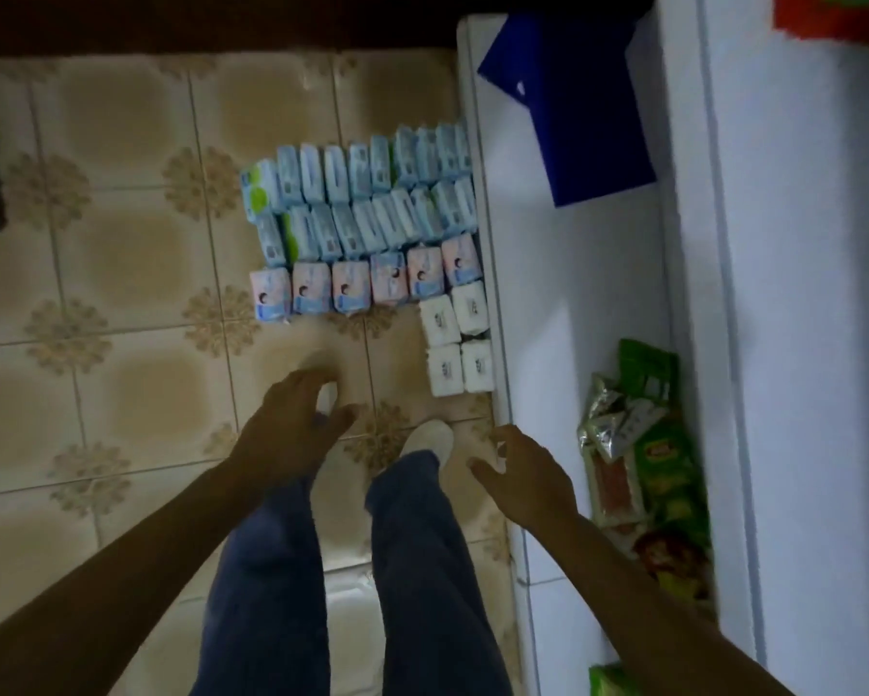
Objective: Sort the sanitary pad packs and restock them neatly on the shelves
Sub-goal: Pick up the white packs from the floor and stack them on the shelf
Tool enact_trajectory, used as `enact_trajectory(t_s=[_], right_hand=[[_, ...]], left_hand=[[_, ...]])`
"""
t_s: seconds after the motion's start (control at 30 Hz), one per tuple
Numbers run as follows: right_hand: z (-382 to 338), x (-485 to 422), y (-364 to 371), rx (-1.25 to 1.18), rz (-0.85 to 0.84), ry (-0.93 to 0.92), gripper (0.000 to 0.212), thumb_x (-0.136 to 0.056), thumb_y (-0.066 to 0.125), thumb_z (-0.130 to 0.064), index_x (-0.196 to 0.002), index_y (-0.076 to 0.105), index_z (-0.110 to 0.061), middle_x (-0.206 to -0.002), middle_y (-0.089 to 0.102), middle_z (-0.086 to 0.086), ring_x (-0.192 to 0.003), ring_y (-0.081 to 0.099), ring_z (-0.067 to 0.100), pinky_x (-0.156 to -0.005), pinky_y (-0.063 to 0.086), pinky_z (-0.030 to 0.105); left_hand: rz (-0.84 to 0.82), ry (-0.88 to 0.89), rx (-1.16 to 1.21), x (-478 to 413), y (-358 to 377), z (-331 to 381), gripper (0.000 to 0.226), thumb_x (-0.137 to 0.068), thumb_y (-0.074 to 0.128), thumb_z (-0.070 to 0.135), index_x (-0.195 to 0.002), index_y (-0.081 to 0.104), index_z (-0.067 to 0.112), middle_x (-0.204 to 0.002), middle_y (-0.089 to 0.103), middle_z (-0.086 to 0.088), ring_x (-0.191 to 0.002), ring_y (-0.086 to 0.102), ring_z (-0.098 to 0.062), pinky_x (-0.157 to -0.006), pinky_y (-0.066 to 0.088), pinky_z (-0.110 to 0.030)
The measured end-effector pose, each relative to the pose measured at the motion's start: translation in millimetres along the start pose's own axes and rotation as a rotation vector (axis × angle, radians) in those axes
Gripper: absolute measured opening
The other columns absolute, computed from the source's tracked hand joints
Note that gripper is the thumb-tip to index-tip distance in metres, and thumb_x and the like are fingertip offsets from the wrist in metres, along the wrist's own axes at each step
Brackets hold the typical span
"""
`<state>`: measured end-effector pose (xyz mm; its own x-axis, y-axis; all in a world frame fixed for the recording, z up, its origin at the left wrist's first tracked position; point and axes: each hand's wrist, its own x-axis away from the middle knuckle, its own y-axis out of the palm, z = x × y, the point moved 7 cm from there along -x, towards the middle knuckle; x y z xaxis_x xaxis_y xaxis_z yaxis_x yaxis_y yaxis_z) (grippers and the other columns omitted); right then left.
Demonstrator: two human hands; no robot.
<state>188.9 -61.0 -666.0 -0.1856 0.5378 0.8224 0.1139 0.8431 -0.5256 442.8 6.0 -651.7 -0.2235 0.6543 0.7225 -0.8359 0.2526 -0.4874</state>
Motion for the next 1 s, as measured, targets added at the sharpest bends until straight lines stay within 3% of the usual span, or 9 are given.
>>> enact_trajectory(t_s=[0.1,0.27,0.4,0.5,0.6,0.73,0.87,0.97,1.0], right_hand=[[13,-84,29,0.029,-0.017,0.094,0.048,-0.092,0.053,-0.051,-0.128,0.049,-0.018,-0.123,0.062,0.002,-0.11,0.06,0.022,-0.087,0.047,0.03],[33,-225,96,-0.055,0.032,0.222,0.055,-0.09,0.061,-0.045,-0.131,0.043,-0.013,-0.126,0.059,0.007,-0.113,0.058,0.026,-0.088,0.049,0.035],[50,-312,144,-0.148,0.135,0.262,0.075,-0.084,0.069,-0.043,-0.139,0.033,-0.008,-0.133,0.048,0.012,-0.122,0.05,0.03,-0.096,0.047,0.042],[59,-345,163,-0.113,0.211,0.379,0.093,-0.074,0.074,-0.053,-0.141,0.027,-0.009,-0.133,0.042,0.013,-0.12,0.048,0.031,-0.095,0.044,0.043],[58,-356,167,0.044,0.29,0.397,0.087,-0.075,0.072,-0.055,-0.137,0.031,-0.009,-0.128,0.046,0.011,-0.116,0.049,0.029,-0.093,0.042,0.041],[60,-333,167,-0.095,0.278,0.434,0.082,-0.075,0.068,-0.06,-0.131,0.039,-0.008,-0.121,0.054,0.008,-0.11,0.056,0.026,-0.094,0.046,0.042],[35,-294,174,-0.473,-0.136,0.323,0.075,-0.064,0.07,-0.064,-0.116,0.054,-0.013,-0.106,0.065,0.003,-0.093,0.063,0.02,-0.083,0.055,0.04],[5,-266,168,-0.735,-0.535,0.214,0.051,-0.067,0.071,-0.053,-0.105,0.064,-0.02,-0.098,0.071,0.002,-0.088,0.068,0.018,-0.079,0.057,0.033],[-4,-261,162,-0.853,-0.63,0.202,0.047,-0.074,0.069,-0.053,-0.105,0.065,-0.018,-0.098,0.071,0.004,-0.088,0.068,0.018,-0.077,0.057,0.031]], left_hand=[[-0.112,-0.117,0.058,-69,54,-44,0.047,-0.094,0.057,0.018,-0.138,0.045,0.006,-0.139,0.048,-0.015,-0.12,0.05,-0.028,-0.099,0.038,-0.035],[-0.261,-0.157,0.076,-175,152,-106,0.049,-0.095,0.054,0.033,-0.139,0.043,0.014,-0.139,0.05,-0.005,-0.123,0.05,-0.023,-0.092,0.038,-0.028],[-0.336,-0.25,0.229,-227,212,-148,0.041,-0.094,0.057,0.026,-0.131,0.047,0.013,-0.127,0.055,-0.007,-0.105,0.056,-0.021,-0.076,0.045,-0.024],[-0.227,-0.384,0.468,-254,233,-165,0.031,-0.092,0.061,0.02,-0.119,0.053,0.009,-0.1,0.062,-0.005,-0.083,0.055,-0.018,-0.064,0.04,-0.021],[-0.183,-0.423,0.501,-260,248,-168,0.033,-0.089,0.065,0.028,-0.118,0.055,0.015,-0.088,0.058,0.007,-0.088,0.058,-0.016,-0.076,0.04,-0.026],[-0.245,-0.428,0.648,-251,255,-153,0.057,-0.075,0.078,0.037,-0.121,0.049,0.02,-0.118,0.06,-0.004,-0.109,0.058,-0.022,-0.094,0.048,-0.04],[-0.145,-0.445,0.753,-252,224,-133,0.085,-0.076,0.075,0.041,-0.145,0.031,0.021,-0.134,0.046,-0.001,-0.11,0.052,-0.018,-0.075,0.046,-0.027],[-0.154,-0.485,0.908,-255,206,-135,0.094,-0.079,0.072,0.037,-0.152,0.015,0.023,-0.119,0.057,-0.002,-0.082,0.062,-0.017,-0.057,0.053,-0.025],[-0.173,-0.514,0.971,-257,204,-142,0.101,-0.073,0.079,0.043,-0.151,0.017,0.025,-0.117,0.06,-0.004,-0.084,0.065,-0.02,-0.061,0.057,-0.029]])
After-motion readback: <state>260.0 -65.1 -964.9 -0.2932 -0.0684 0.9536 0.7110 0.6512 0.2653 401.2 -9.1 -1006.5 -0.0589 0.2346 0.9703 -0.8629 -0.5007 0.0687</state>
